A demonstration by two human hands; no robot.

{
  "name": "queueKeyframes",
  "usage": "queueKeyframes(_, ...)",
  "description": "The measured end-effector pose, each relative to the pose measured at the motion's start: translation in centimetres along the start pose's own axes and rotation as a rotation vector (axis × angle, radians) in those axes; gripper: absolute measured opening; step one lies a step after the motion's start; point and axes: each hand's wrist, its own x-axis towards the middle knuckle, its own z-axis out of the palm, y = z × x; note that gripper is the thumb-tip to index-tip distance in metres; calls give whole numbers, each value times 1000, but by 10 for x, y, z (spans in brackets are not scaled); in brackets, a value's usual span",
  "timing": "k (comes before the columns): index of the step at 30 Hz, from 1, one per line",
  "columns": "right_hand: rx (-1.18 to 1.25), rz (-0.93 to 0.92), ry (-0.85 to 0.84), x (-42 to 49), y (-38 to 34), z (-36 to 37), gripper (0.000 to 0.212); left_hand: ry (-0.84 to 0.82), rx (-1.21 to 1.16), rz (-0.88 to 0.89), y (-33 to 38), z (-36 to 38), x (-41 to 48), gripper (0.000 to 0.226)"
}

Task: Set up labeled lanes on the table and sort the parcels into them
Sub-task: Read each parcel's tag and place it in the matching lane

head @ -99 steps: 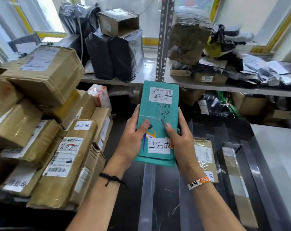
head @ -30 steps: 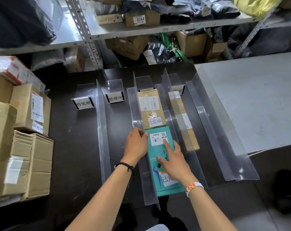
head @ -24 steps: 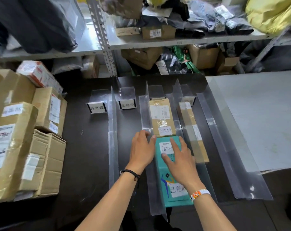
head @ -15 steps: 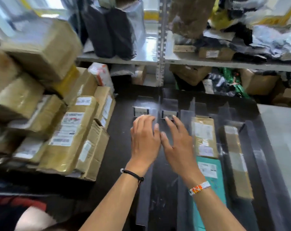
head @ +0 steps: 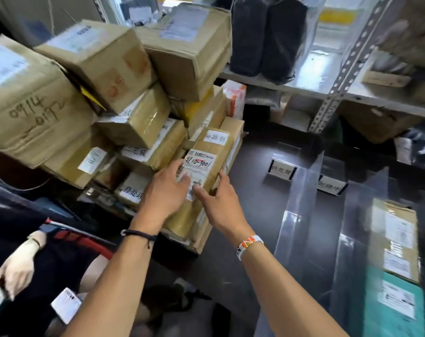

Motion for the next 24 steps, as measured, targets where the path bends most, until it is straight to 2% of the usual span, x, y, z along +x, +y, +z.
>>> queueKeyframes(3,117,87,2,14,2,8,66,-29,-11,-29,4,6,4,48)
queueKeyframes(6,228,103,-3,16,3,5,77,7,-149,-15,9,6,5,39)
queueKeyframes(8,346,35,38,15,3,0,81,15,-284,9,16,4,5,35)
queueKeyframes(11,524,-77,51,6,-7,-22,71,15,-499,49,31,2,2,30)
queueKeyframes(13,590,-139,20,-2,-13,-46,68,9,-736,55,46,2,-1,24)
queueKeyframes(15,638,-202,19,-12,-15,-72,67,-87,-932,29,66,4,-5,32)
queueKeyframes(17,634,-243,48,-22,-15,-92,68,-233,-1021,64,90,10,-13,46)
queueKeyframes(19,584,-296,95,-31,-14,-108,69,-308,-1076,138,116,22,-25,56)
queueKeyframes(22,523,-372,227,-46,-9,-134,62,-261,-1089,185,152,39,-40,53)
queueKeyframes(24,512,-365,280,-56,-5,-151,67,-268,-1027,240,166,48,-46,49)
